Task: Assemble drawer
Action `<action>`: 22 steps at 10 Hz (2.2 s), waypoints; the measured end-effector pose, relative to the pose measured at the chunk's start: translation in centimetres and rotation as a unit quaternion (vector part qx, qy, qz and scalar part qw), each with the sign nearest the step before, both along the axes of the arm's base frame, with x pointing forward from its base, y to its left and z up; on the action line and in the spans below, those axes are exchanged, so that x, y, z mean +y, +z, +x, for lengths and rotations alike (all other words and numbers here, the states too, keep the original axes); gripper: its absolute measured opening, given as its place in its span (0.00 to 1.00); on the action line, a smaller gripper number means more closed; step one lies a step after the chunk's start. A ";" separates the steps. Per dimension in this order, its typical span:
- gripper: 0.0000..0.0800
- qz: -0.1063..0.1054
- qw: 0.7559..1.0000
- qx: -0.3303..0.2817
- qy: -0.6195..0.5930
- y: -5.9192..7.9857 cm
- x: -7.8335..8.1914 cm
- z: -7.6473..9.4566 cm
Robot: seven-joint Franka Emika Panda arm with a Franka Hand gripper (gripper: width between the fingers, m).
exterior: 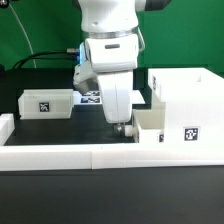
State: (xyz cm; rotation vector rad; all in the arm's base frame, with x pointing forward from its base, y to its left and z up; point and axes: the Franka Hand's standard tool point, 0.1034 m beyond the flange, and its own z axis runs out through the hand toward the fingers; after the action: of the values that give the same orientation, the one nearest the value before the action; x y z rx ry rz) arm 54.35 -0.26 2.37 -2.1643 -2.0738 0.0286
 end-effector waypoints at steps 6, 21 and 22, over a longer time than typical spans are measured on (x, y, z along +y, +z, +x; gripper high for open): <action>0.81 0.001 1.000 0.002 -0.015 -0.4 2.6 0.8; 0.81 -0.025 0.995 -0.048 -0.084 3.5 -7.1 -5.1; 0.81 -0.025 0.994 -0.047 -0.096 3.4 -7.1 -5.1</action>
Offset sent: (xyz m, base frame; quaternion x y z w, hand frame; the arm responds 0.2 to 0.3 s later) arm 0.0136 0.0240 -0.0025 0.0079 0.0022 0.0248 0.9997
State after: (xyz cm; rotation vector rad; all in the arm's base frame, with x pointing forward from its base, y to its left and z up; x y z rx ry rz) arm 49.26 -7.31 5.81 -2.4298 -1.9212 -0.0434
